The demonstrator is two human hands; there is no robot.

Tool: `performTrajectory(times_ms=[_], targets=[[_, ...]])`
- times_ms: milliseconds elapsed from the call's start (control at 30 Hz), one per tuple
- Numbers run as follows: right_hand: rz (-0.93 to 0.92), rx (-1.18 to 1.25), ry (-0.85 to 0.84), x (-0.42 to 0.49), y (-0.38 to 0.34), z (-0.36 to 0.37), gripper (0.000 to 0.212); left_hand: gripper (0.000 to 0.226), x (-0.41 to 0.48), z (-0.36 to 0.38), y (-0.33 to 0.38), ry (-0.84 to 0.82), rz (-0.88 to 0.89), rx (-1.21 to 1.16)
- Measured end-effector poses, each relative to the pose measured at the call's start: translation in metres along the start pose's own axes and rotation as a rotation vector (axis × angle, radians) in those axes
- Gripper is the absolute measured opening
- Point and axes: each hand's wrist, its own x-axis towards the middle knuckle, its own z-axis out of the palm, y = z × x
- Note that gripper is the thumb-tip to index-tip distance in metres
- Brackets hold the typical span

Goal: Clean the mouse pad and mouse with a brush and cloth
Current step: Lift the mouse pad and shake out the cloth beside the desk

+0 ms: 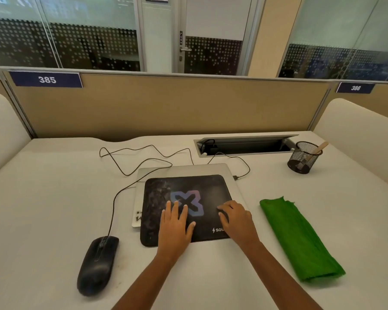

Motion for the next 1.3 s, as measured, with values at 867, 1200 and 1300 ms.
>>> performTrajectory(times_ms=[867,1200,1300], targets=[[0.552,-0.172,-0.266,-0.077,0.118,-0.063,0.076,0.055,-0.05,0.019,0.092,-0.062,0.077,0.077],[0.438,-0.078,-0.187,-0.085,0.112,-0.08,0.049,0.054,-0.078,0.004,0.073,0.009,-0.018,0.092],[0.422,0.005,-0.132,-0.091,0.098,-0.082,0.05,0.054,-0.085,-0.005,0.062,0.013,-0.049,0.107]])
